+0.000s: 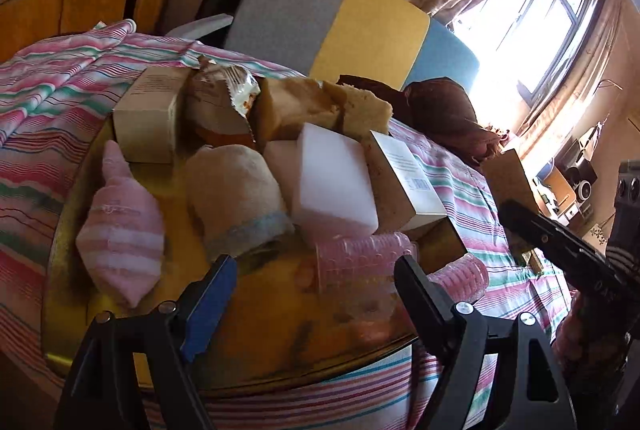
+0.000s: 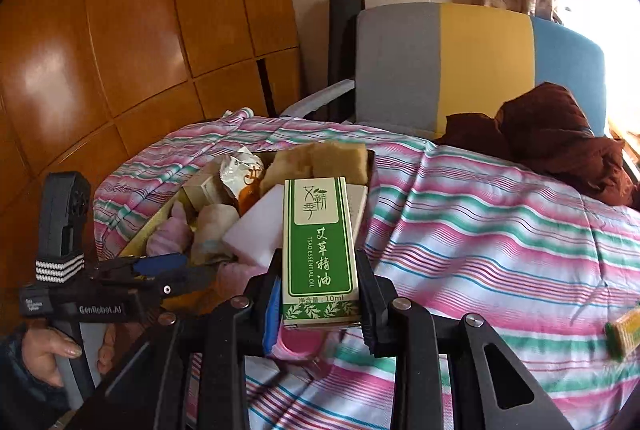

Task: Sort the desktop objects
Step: 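Open the left tool over the tray while the right tool releases the green box there, then move both open tools from the tray back to the cracker packs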

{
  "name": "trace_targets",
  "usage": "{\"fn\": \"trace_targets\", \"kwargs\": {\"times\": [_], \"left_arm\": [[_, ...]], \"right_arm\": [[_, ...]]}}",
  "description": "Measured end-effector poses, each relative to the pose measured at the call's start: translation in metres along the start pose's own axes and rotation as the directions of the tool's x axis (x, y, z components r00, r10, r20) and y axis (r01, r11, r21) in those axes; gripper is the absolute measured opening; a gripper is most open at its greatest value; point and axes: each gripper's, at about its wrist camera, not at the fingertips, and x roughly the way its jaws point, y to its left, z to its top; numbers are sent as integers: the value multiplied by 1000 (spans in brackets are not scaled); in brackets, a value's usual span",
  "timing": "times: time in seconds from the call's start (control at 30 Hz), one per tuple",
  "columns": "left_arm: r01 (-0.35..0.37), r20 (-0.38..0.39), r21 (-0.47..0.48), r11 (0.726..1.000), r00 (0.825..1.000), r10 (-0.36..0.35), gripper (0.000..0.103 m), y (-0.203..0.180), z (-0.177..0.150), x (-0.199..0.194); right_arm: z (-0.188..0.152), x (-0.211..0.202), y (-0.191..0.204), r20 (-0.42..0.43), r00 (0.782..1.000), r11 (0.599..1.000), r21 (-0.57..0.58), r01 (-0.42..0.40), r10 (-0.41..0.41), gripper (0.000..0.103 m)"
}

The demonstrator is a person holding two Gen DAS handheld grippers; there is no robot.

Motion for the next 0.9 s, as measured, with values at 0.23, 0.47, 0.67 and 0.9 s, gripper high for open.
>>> {"fn": "trace_targets", "kwargs": {"times": [0.23,0.47,0.67,0.9], "left_arm": [[0,77,54,999,997,-5,83,3,1,-23],[5,87,70,997,996,-12,83,11,-3,-24],[-1,90,52,999,996,-3,83,21,-5,-27],[-7,95,56,998,995,2,83,19,-6,-30]], "right_arm": [[28,43,38,-57,998,995,-96,-11,5,32],[37,88,56,-143,989,988,-155,4,-27,33],[34,106,54,-185,982,987,-162,8,-38,34],[33,98,45,-162,987,993,-117,-9,-10,37]]}}
